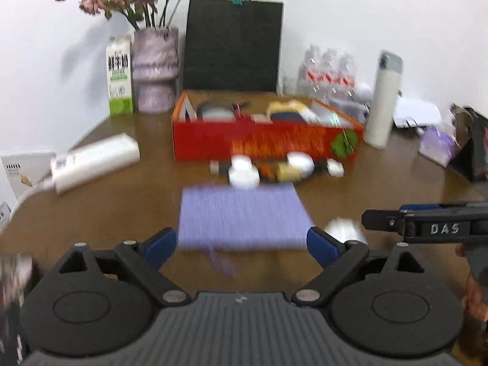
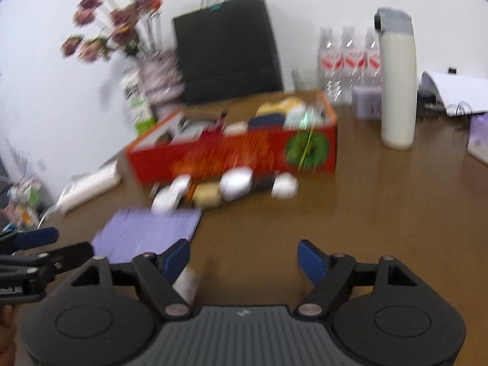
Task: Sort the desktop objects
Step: 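Open both tools to drop cap and bag into the red box, then grasp the purple cloth pouch with left tool while right tool grasps the crumpled white tissue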
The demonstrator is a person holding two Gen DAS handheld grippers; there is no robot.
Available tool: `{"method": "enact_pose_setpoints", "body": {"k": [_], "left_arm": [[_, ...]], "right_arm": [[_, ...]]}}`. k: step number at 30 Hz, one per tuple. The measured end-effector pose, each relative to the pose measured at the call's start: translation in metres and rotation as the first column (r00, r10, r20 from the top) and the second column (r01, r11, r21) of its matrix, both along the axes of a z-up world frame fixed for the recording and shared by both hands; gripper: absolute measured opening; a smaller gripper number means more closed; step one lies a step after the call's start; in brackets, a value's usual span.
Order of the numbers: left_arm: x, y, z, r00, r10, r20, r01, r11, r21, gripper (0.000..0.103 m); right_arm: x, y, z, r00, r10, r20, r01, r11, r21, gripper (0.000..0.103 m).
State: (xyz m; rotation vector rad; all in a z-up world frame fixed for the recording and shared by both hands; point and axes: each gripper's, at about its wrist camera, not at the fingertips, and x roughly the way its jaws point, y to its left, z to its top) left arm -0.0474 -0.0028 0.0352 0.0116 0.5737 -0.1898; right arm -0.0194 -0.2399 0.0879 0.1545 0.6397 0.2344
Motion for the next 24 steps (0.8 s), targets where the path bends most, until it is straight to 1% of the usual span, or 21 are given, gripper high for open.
{"method": "enact_pose_setpoints", "body": {"k": [1, 3, 4, 5, 6, 7, 10, 13, 17, 21, 24], "left_arm": [[-0.009, 0.001, -0.007, 1.0, -0.007, 0.002, 0.007, 1.0, 0.014, 0.095], [-0.022, 0.002, -0.017, 1.0, 0.008, -0.002, -0.008, 1.0, 0.029, 0.095], [-0.025, 0.002, -0.021, 1.0, 0.022, -0.012, -0.021, 0.999, 0.035, 0.095], [-0.028, 0.002, -0.02, 0.999, 0.033, -0.004, -0.033, 0.998, 0.044, 0.096], [-0.03, 0.002, -0.018, 0.999, 0.04, 0.024, -0.042, 0.998, 0.044, 0.099], [-0.03, 0.002, -0.017, 0.998, 0.045, 0.038, -0.046, 0.998, 0.041, 0.1], [-0.026, 0.0, -0.018, 0.998, 0.052, 0.022, -0.053, 0.997, 0.05, 0.1], [-0.028, 0.0, -0.019, 0.998, 0.04, 0.041, -0.042, 0.998, 0.043, 0.1], [-0.022, -0.003, -0.023, 0.999, 0.035, -0.017, -0.034, 0.997, 0.071, 0.1], [-0.022, -0.006, -0.025, 0.999, 0.037, -0.025, -0.034, 0.996, 0.082, 0.1], [-0.023, -0.001, -0.024, 0.999, 0.037, -0.024, -0.036, 0.998, 0.06, 0.101]], "right_arm": [[-0.01, 0.002, -0.003, 1.0, 0.001, 0.0, -0.001, 1.0, 0.007, 0.083], [-0.031, 0.004, -0.009, 1.0, 0.025, 0.008, -0.026, 0.999, 0.029, 0.083], [-0.039, 0.006, -0.01, 0.999, 0.043, 0.024, -0.044, 0.998, 0.034, 0.084], [-0.046, 0.007, -0.011, 0.997, 0.064, 0.048, -0.066, 0.997, 0.03, 0.086], [-0.046, 0.011, -0.01, 0.994, 0.084, 0.07, -0.085, 0.996, 0.022, 0.086], [-0.047, 0.013, -0.009, 0.993, 0.09, 0.082, -0.092, 0.996, 0.013, 0.087], [-0.045, 0.012, -0.009, 0.993, 0.071, 0.09, -0.073, 0.997, 0.021, 0.087], [-0.043, 0.009, -0.01, 0.994, 0.073, 0.078, -0.076, 0.996, 0.038, 0.087], [-0.046, 0.016, -0.012, 0.994, 0.069, 0.086, -0.069, 0.998, 0.006, 0.088], [-0.046, 0.02, -0.013, 0.993, 0.082, 0.083, -0.08, 0.997, -0.021, 0.089], [-0.046, 0.021, -0.012, 0.994, 0.088, 0.069, -0.087, 0.996, -0.024, 0.089]]}}
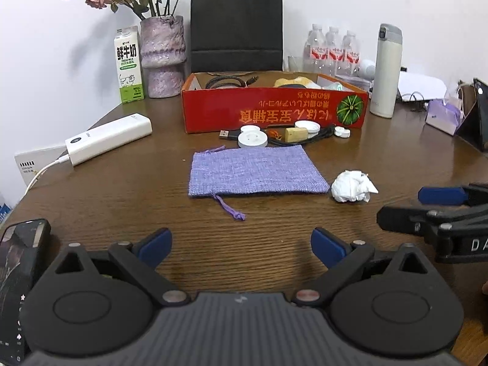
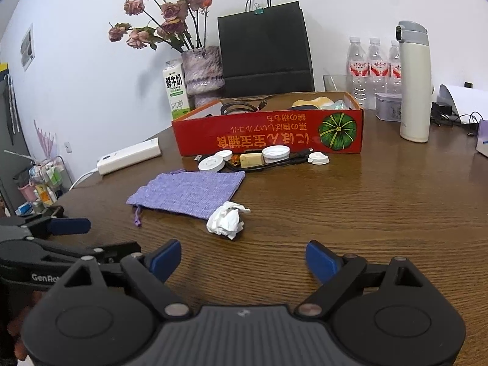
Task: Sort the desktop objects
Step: 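Grasp the purple cloth pouch with left tool while right tool grasps the crumpled white tissue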
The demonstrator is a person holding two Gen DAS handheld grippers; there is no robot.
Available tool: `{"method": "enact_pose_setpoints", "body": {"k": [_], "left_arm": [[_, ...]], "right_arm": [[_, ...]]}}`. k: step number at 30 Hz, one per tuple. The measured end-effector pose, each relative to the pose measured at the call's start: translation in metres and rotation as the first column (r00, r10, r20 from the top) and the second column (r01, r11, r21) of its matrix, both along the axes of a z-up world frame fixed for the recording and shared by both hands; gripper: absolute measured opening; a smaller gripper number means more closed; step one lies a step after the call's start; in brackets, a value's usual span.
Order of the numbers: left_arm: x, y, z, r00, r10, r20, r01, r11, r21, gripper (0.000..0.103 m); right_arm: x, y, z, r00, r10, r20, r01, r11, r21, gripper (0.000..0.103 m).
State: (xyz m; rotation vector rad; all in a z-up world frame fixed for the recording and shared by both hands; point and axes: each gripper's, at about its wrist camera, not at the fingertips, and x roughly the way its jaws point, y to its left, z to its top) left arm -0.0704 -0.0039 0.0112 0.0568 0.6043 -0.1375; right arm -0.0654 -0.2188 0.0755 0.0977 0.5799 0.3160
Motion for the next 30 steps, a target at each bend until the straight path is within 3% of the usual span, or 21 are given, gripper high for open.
{"method": "enact_pose_setpoints", "body": {"k": [4, 7, 10, 12, 14, 19, 22, 25, 27, 29, 30], "left_arm": [[0.022, 0.014, 0.004, 0.996, -0.014, -0.091, 0.006, 0.996, -0.088, 0.101], [0.044, 0.02, 0.013, 0.997, -0.011, -0.071, 0.002, 0.991, -0.134, 0.102], [0.075, 0.011, 0.018, 0.999, -0.018, -0.049, 0.013, 0.994, -0.11, 0.103], [0.092, 0.002, 0.014, 0.996, -0.036, -0.077, 0.03, 0.997, -0.072, 0.103], [0.105, -0.005, 0.008, 0.995, -0.041, -0.093, 0.037, 0.998, -0.048, 0.103], [0.115, -0.014, -0.006, 0.994, -0.018, -0.107, 0.018, 1.0, 0.008, 0.1], [0.107, -0.015, -0.005, 0.995, -0.04, -0.094, 0.041, 0.999, 0.012, 0.093], [0.102, -0.016, -0.001, 0.992, -0.063, -0.109, 0.065, 0.998, 0.015, 0.079], [0.095, -0.017, 0.001, 0.991, -0.083, -0.105, 0.085, 0.996, 0.014, 0.058], [0.085, -0.019, 0.002, 0.992, -0.086, -0.092, 0.087, 0.996, 0.014, 0.046], [0.079, -0.019, 0.002, 0.993, -0.088, -0.084, 0.089, 0.996, 0.012, 0.031]], "right_arm": [[0.011, 0.0, 0.006, 0.998, 0.029, -0.051, -0.026, 0.998, 0.049, 0.089], [0.024, 0.003, 0.013, 0.998, 0.053, -0.036, -0.05, 0.996, 0.07, 0.088], [0.043, 0.011, 0.013, 0.998, 0.061, -0.027, -0.059, 0.997, 0.05, 0.087], [0.054, 0.015, 0.012, 0.996, 0.074, -0.041, -0.071, 0.995, 0.064, 0.082], [0.059, 0.017, 0.01, 0.995, 0.079, -0.056, -0.075, 0.995, 0.06, 0.065], [0.063, 0.018, 0.003, 0.991, 0.098, -0.09, -0.095, 0.995, 0.042, 0.045], [0.061, 0.025, 0.001, 0.994, 0.084, -0.07, -0.085, 0.996, -0.009, 0.038], [0.057, 0.03, 0.001, 0.996, 0.069, -0.058, -0.073, 0.996, -0.055, 0.022], [0.053, 0.03, 0.002, 0.997, 0.058, -0.051, -0.062, 0.995, -0.078, 0.022], [0.047, 0.03, 0.003, 0.999, 0.033, -0.037, -0.037, 0.992, -0.119, 0.021], [0.044, 0.028, 0.004, 0.999, 0.022, -0.037, -0.027, 0.992, -0.123, 0.021]]}}
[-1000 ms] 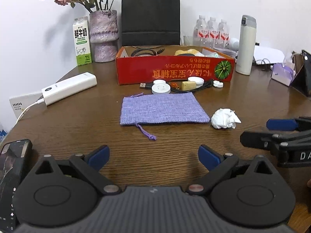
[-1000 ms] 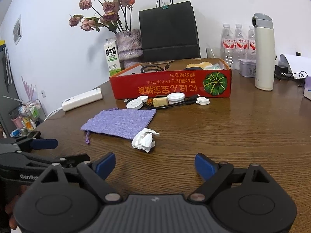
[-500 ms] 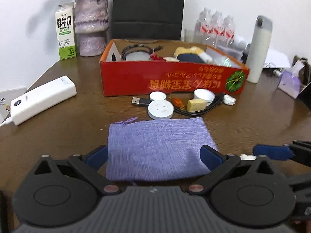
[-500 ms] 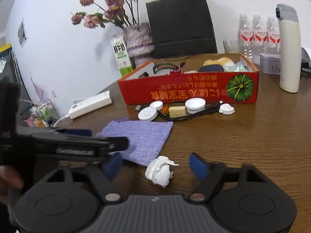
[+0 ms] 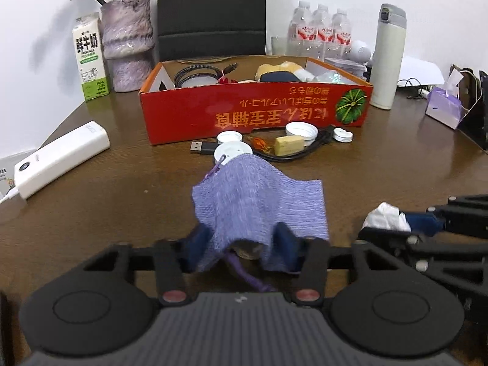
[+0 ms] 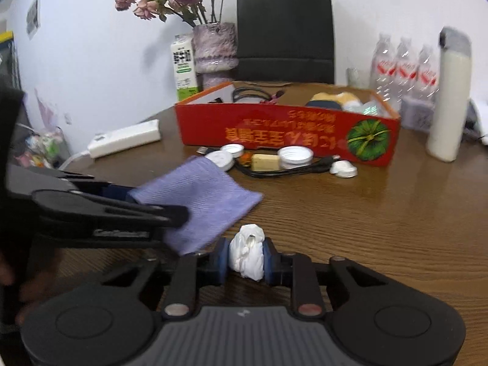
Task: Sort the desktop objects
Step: 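Grasp the purple cloth pouch with left tool while right tool grasps the crumpled white tissue, then carry pouch and tissue into the red box and open both tools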
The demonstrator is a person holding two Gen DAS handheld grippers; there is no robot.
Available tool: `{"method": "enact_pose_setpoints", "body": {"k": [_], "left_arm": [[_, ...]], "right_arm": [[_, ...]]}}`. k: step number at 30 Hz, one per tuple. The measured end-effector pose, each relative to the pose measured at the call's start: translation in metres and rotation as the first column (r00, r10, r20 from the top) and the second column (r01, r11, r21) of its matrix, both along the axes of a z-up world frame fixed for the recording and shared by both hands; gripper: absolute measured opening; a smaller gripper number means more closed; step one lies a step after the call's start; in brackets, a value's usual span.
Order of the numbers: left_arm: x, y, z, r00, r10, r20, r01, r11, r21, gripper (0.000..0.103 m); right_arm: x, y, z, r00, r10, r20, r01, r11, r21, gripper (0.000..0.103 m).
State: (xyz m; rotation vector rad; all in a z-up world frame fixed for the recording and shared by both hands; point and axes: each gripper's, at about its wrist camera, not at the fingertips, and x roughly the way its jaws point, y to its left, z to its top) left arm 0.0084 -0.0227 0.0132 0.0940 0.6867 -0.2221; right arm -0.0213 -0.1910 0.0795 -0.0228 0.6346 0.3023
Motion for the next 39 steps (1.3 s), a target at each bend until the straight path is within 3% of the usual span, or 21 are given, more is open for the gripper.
{"method": "enact_pose_setpoints", "body": {"k": [2, 7, 11, 22, 27, 30, 34, 39], "left_arm": [[-0.016, 0.0, 0.0, 1.0, -0.016, 0.013, 0.017, 1.0, -0.013, 0.017], [-0.07, 0.001, -0.005, 0.999, -0.006, 0.054, 0.008, 0.999, -0.042, 0.016], [-0.106, -0.005, -0.003, 0.997, -0.015, 0.073, 0.015, 1.0, -0.005, 0.016], [-0.109, 0.006, 0.032, 0.995, 0.005, 0.098, 0.005, 0.995, -0.1, 0.015], [-0.084, 0.01, 0.045, 0.996, -0.003, 0.094, 0.015, 0.991, -0.131, 0.015], [-0.057, 0.014, 0.067, 0.989, -0.012, 0.148, 0.034, 0.989, -0.146, 0.015], [0.006, 0.015, 0.093, 0.988, 0.003, 0.156, 0.024, 0.985, -0.172, 0.015], [0.111, 0.017, 0.115, 0.993, 0.086, 0.083, -0.062, 0.964, -0.258, 0.016]], "right_arm": [[-0.009, -0.008, 0.003, 1.0, -0.016, 0.006, 0.015, 1.0, 0.02, 0.021], [-0.032, -0.021, 0.011, 1.0, -0.028, 0.012, 0.028, 0.999, 0.047, 0.021], [-0.045, -0.024, 0.015, 0.999, -0.027, 0.026, 0.025, 0.998, 0.06, 0.021], [-0.056, -0.023, 0.043, 0.993, -0.024, 0.113, 0.015, 0.996, 0.085, 0.021], [-0.036, -0.032, 0.055, 0.993, -0.026, 0.115, 0.009, 0.989, 0.149, 0.021], [-0.01, -0.035, 0.073, 0.99, -0.024, 0.142, -0.001, 0.985, 0.171, 0.021], [0.035, -0.034, 0.101, 0.98, -0.03, 0.199, -0.003, 0.987, 0.162, 0.021], [0.134, -0.034, 0.121, 0.99, -0.043, 0.138, 0.014, 0.979, 0.204, 0.021]]}}
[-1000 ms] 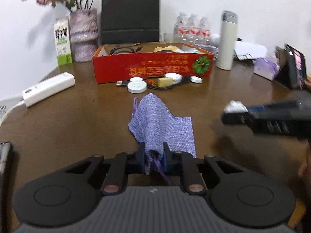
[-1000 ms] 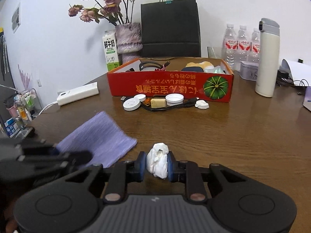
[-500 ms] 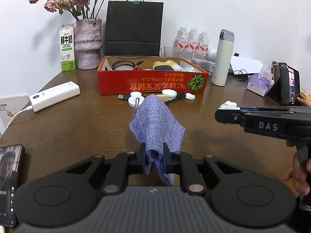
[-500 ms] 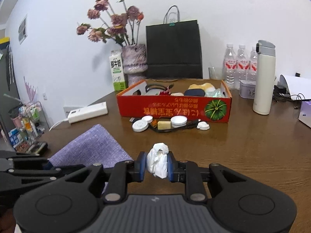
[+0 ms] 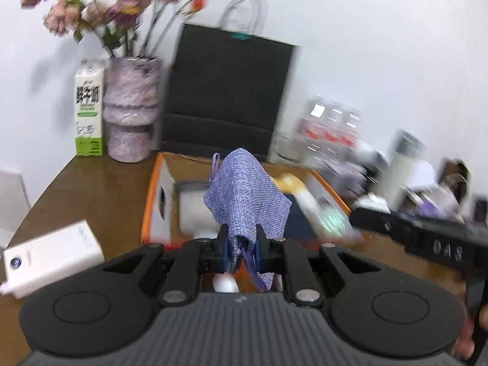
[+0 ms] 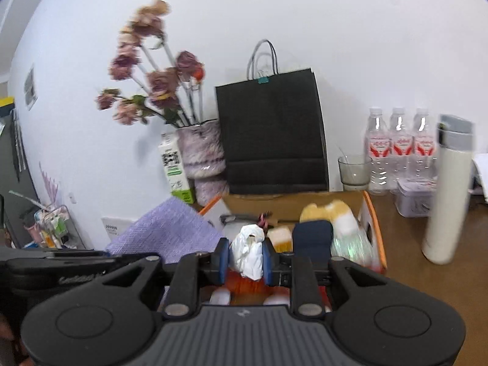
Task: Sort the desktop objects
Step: 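Carry pouch and tissue into the red box and open both tools, then withdraw both tools from the red box back over the table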
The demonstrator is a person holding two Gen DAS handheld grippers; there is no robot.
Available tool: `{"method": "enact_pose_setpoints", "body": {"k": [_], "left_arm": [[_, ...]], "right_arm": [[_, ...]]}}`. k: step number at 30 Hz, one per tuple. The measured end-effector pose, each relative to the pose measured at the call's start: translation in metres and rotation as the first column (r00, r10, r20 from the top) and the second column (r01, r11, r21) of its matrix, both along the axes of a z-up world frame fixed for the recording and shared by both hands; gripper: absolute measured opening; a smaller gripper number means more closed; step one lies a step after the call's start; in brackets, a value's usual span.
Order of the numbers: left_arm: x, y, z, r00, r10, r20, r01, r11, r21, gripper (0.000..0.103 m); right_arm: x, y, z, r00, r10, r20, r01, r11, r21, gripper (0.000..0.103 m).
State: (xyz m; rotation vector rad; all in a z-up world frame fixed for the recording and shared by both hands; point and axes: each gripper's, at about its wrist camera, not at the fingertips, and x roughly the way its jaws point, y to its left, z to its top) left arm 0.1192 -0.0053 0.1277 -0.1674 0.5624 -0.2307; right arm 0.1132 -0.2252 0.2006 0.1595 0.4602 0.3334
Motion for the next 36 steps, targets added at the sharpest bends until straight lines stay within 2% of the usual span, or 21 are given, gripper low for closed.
{"method": "enact_pose_setpoints", "body": {"k": [3, 5, 8, 10, 12, 13, 14, 16, 19, 22, 24, 26, 30, 32, 36], "left_arm": [[0.065, 0.012, -0.01, 0.99, 0.037, -0.133, -0.052, 0.993, -0.11, 0.016], [0.099, 0.009, -0.026, 0.976, 0.04, -0.214, -0.069, 0.989, -0.131, 0.017], [0.129, 0.0, -0.052, 0.958, 0.086, -0.273, -0.104, 0.993, -0.052, 0.049], [0.131, -0.002, -0.06, 0.961, 0.071, -0.267, -0.071, 0.997, 0.01, 0.059], [0.122, 0.004, -0.06, 0.972, 0.062, -0.229, -0.055, 0.998, 0.036, 0.079], [0.117, 0.007, -0.058, 0.977, 0.069, -0.2, -0.06, 0.997, 0.052, 0.08], [0.113, 0.01, -0.054, 0.982, 0.078, -0.172, -0.066, 0.995, 0.074, 0.08], [0.11, 0.013, -0.044, 0.987, 0.083, -0.135, -0.067, 0.991, 0.118, 0.082], [0.104, 0.019, -0.029, 0.988, 0.11, -0.113, -0.093, 0.985, 0.147, 0.083], [0.094, 0.022, -0.019, 0.987, 0.118, -0.107, -0.103, 0.985, 0.142, 0.087], [0.079, 0.02, -0.017, 0.988, 0.118, -0.095, -0.103, 0.984, 0.147, 0.096], [0.055, 0.017, -0.021, 0.99, 0.116, -0.082, -0.103, 0.984, 0.148, 0.101], [0.001, 0.006, -0.041, 0.994, 0.08, -0.071, -0.067, 0.984, 0.167, 0.103], [-0.029, -0.001, -0.055, 0.995, 0.079, -0.058, -0.065, 0.976, 0.208, 0.103], [-0.089, -0.009, -0.08, 0.998, 0.059, -0.038, -0.047, 0.962, 0.268, 0.103]], "right_arm": [[0.066, -0.002, -0.008, 0.993, -0.007, -0.116, 0.011, 0.999, 0.034, 0.021], [0.106, 0.0, -0.022, 0.979, -0.015, -0.202, 0.022, 0.999, 0.034, 0.021], [0.144, 0.003, -0.047, 0.955, -0.001, -0.298, 0.023, 0.997, 0.07, 0.021], [0.159, 0.006, -0.063, 0.937, 0.008, -0.349, 0.024, 0.996, 0.086, 0.021], [0.165, 0.009, -0.075, 0.927, 0.009, -0.374, 0.027, 0.995, 0.093, 0.026], [0.169, 0.01, -0.079, 0.922, 0.005, -0.387, 0.034, 0.995, 0.093, 0.035], [0.169, 0.011, -0.082, 0.916, 0.001, -0.401, 0.036, 0.996, 0.084, 0.052], [0.166, 0.012, -0.081, 0.916, -0.001, -0.4, 0.042, 0.995, 0.094, 0.052], [0.156, 0.013, -0.066, 0.934, -0.032, -0.357, 0.054, 0.997, 0.052, 0.058], [0.14, 0.01, -0.046, 0.951, -0.043, -0.307, 0.058, 0.998, 0.039, 0.06], [0.122, 0.009, -0.034, 0.963, -0.057, -0.262, 0.065, 0.998, 0.024, 0.065], [0.098, 0.007, -0.028, 0.974, -0.066, -0.218, 0.067, 0.998, -0.001, 0.072], [0.039, 0.01, -0.037, 0.985, -0.075, -0.158, 0.062, 0.994, -0.087, 0.074], [0.009, 0.01, -0.049, 0.982, -0.081, -0.168, 0.063, 0.992, -0.113, 0.079], [-0.055, 0.015, -0.078, 0.982, -0.066, -0.179, 0.039, 0.988, -0.151, 0.079]]}}
